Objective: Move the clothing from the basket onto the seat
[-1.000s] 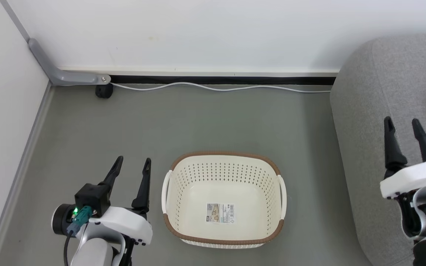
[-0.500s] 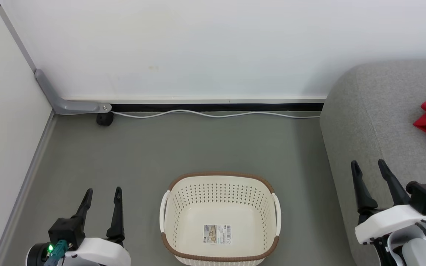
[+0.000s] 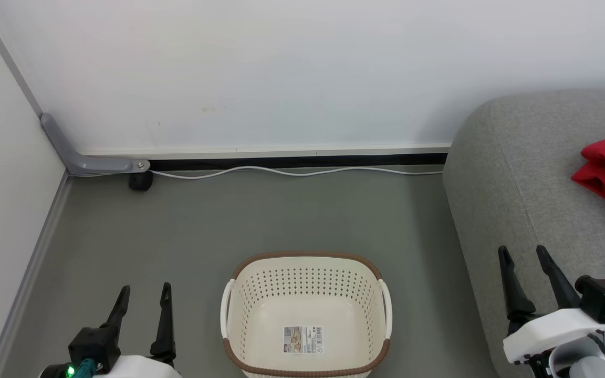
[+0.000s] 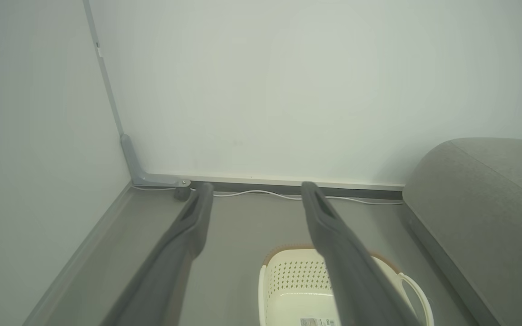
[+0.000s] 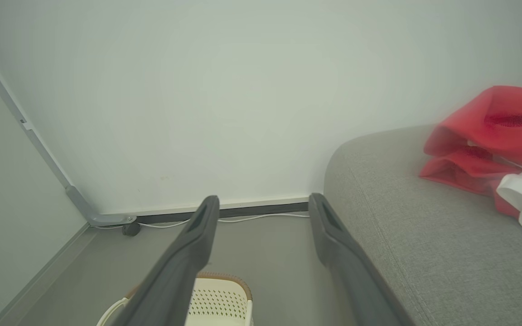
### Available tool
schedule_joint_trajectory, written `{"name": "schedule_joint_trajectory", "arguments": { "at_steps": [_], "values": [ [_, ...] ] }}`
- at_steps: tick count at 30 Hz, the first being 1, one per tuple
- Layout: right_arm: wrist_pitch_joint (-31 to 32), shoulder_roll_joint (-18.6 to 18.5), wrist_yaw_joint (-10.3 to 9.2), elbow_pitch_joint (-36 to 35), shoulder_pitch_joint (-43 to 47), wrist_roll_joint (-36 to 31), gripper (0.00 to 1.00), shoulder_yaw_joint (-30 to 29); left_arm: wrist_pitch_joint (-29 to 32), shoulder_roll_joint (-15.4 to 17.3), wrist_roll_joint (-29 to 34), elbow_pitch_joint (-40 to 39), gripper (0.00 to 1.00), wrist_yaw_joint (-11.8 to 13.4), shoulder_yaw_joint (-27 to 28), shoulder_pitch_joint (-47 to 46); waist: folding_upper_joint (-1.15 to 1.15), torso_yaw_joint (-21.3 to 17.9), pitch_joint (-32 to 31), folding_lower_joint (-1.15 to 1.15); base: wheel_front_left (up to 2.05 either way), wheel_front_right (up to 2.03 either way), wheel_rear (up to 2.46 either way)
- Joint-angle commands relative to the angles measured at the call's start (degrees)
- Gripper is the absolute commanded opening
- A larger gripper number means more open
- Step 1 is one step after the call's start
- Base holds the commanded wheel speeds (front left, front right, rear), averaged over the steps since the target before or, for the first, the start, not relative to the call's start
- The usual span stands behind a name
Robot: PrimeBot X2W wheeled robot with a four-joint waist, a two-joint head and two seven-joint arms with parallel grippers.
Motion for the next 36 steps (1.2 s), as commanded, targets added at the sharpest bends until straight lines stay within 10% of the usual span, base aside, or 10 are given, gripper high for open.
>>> {"name": "schedule_joint_trajectory", "arguments": {
  "at_steps": [1,25,26,36],
  "values": [
    [-0.41,-0.55,0.19,-1.89,-0.32,-0.65,1.0,0.99,-0.35,0.51,-0.04,-1.5,1.0,0.37,1.71,-0.5,0.0,-0.07,0.14,0.0,0.0,0.0,0.0],
    [-0.41,-0.15,0.19,-1.34,-1.1,-0.61,1.0,1.55,-0.35,0.51,-1.04,-0.92,1.0,-0.19,0.28,-0.41,0.0,-0.22,0.92,0.0,0.0,0.0,0.0],
    [0.0,0.3,0.0,-0.08,0.5,-0.27,0.0,0.37,0.0,0.03,-0.94,0.47,0.0,-0.39,-1.35,0.91,0.0,-0.22,0.93,0.0,0.0,0.0,0.0],
    [1.21,1.46,0.01,1.32,2.08,3.48,0.0,-0.09,1.4,-0.47,-5.2,2.88,0.0,-0.83,-0.73,1.44,0.0,-0.21,0.8,0.13,0.0,0.0,0.0]
  ]
}}
